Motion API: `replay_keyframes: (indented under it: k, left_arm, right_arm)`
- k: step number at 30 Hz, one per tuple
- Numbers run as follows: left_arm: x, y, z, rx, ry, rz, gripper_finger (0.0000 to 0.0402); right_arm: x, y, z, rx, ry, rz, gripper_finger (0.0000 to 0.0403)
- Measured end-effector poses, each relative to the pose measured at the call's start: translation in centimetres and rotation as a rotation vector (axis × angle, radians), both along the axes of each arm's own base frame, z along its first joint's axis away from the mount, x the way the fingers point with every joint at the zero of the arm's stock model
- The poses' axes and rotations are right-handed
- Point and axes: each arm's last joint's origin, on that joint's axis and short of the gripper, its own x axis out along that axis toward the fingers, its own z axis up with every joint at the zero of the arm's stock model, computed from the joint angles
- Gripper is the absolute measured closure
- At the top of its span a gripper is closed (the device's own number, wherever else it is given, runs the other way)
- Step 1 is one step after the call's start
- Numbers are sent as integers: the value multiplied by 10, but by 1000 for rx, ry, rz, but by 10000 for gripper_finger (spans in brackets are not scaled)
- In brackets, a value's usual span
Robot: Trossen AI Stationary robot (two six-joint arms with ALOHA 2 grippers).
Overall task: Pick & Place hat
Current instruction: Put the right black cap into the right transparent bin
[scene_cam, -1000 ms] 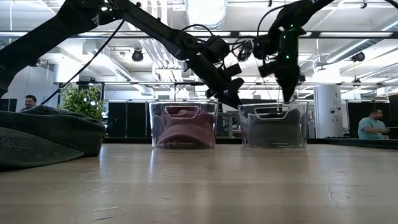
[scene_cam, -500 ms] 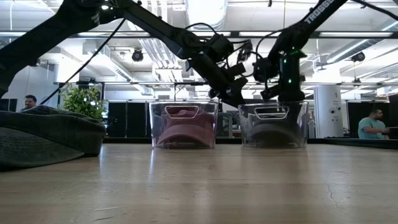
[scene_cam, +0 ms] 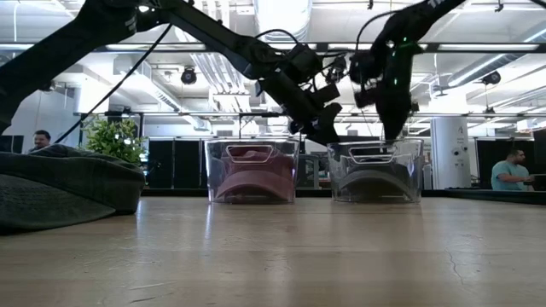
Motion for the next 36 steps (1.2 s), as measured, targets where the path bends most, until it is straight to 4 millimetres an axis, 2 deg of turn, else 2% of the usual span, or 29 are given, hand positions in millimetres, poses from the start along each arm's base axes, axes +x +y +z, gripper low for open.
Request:
replay_keyframes:
  k: [2,4,7,12,20,23,26,32,36]
  left_arm:
    - [-1,-4,1,-4,18,-10,353]
    - [-4,-8,4,0,56,-29,353]
    - [-10,-13,13,1,89,-44,353]
    - [-17,-20,23,-21,114,-70,353]
    - [-21,-28,10,-67,173,-70,353]
    - [-23,-33,2,-76,197,-76,353]
    - [-23,-37,-3,-73,207,-77,353]
    - [-23,-39,-5,-60,191,-77,353]
    - [-22,-39,-4,-34,188,-58,353]
  right_arm:
    - [0,6,6,89,-91,35,175]
    - [4,12,2,156,-132,71,175]
    - [10,17,-11,199,-147,108,175]
    - [25,15,-36,245,-151,114,175]
    - [38,9,-69,329,-123,117,175]
    - [39,7,-72,321,-124,117,175]
    - [40,4,-70,233,-105,103,175]
    - [40,1,-68,129,-51,88,181]
    - [40,3,-65,139,-76,89,188]
